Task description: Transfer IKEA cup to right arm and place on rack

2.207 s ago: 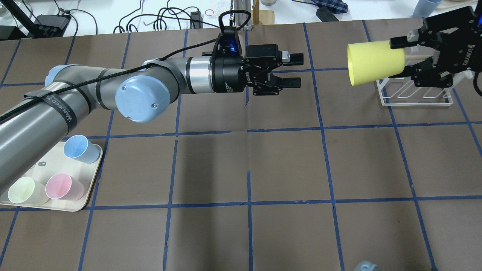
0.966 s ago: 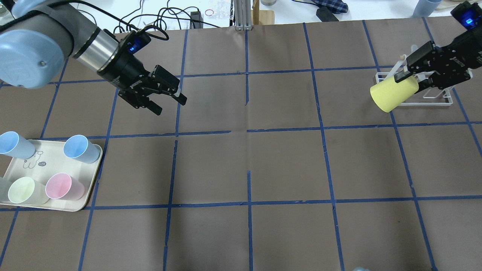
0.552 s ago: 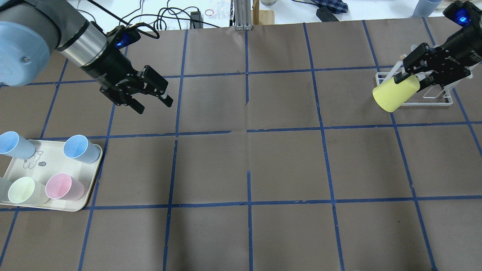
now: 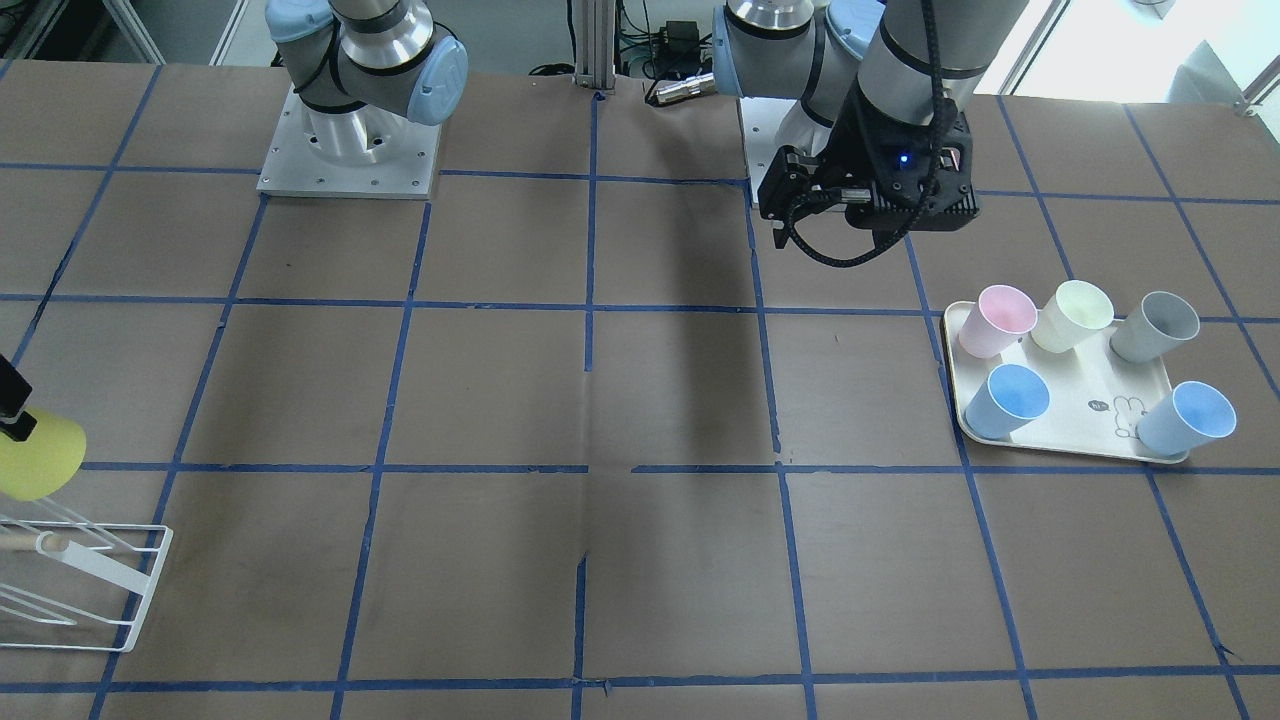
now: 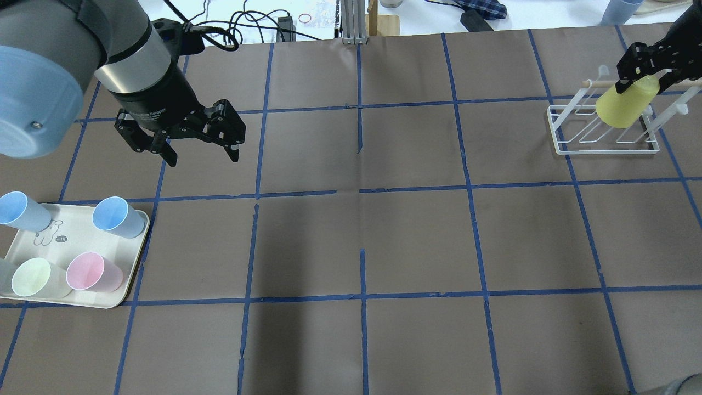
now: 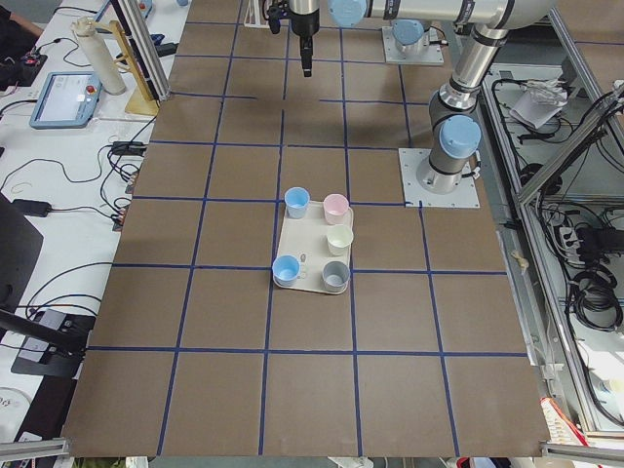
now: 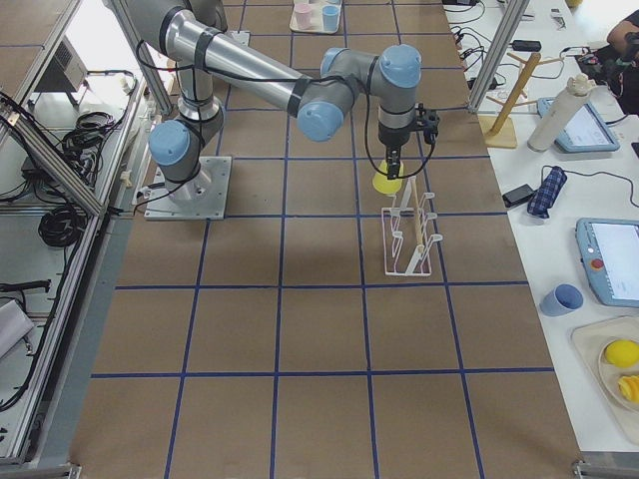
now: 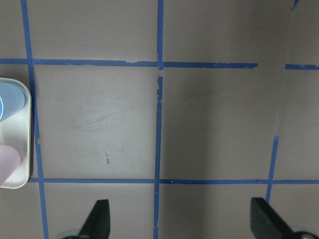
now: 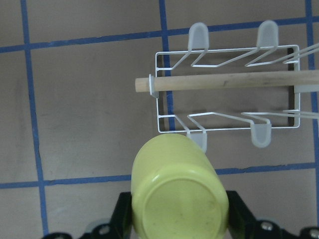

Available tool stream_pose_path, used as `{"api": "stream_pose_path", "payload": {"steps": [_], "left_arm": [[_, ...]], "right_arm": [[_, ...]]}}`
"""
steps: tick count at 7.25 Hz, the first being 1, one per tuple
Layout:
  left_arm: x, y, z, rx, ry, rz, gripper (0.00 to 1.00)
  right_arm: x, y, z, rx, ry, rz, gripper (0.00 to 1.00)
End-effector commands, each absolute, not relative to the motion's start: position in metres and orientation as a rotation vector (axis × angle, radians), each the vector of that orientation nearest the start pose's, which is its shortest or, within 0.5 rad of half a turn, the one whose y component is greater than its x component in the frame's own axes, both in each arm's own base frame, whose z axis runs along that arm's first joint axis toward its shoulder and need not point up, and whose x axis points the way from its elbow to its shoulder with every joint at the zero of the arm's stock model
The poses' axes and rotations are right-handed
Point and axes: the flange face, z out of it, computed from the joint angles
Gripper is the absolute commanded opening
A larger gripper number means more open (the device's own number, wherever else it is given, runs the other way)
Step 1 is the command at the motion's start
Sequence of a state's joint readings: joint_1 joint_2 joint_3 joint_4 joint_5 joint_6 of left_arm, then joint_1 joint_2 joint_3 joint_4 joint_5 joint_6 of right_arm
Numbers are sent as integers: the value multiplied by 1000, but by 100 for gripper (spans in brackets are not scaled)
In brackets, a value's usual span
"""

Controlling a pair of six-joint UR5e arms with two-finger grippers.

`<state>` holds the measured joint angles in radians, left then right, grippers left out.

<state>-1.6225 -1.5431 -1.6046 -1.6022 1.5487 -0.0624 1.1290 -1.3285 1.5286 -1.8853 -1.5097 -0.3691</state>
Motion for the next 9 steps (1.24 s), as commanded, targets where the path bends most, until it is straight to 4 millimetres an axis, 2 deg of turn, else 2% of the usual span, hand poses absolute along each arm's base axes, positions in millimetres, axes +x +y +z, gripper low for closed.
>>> {"api": "stream_pose_path", "payload": {"steps": [1, 2, 4, 6, 7, 8, 9], "left_arm": [[-158, -464, 485, 41, 3161, 25, 100], [-133, -469, 490, 104, 3160, 1, 100], [-80, -478, 492, 87, 3157, -2, 100], [-77, -476, 495, 90, 3158, -7, 100], [-78, -473, 493, 90, 3157, 1, 100], [-78, -469, 487, 101, 3155, 25, 100], [-77, -468, 485, 104, 3149, 13, 100]], "right_arm": [[-134, -607, 398, 110, 3127, -198, 49], [-135, -611, 391, 110, 3126, -201, 50], [-138, -617, 368, 123, 3114, -147, 55], [-141, -624, 354, 128, 3111, -148, 63], [-141, -628, 344, 123, 3102, -131, 73], [-142, -630, 340, 123, 3099, -123, 90], [-142, -630, 346, 123, 3102, -136, 100]]}}
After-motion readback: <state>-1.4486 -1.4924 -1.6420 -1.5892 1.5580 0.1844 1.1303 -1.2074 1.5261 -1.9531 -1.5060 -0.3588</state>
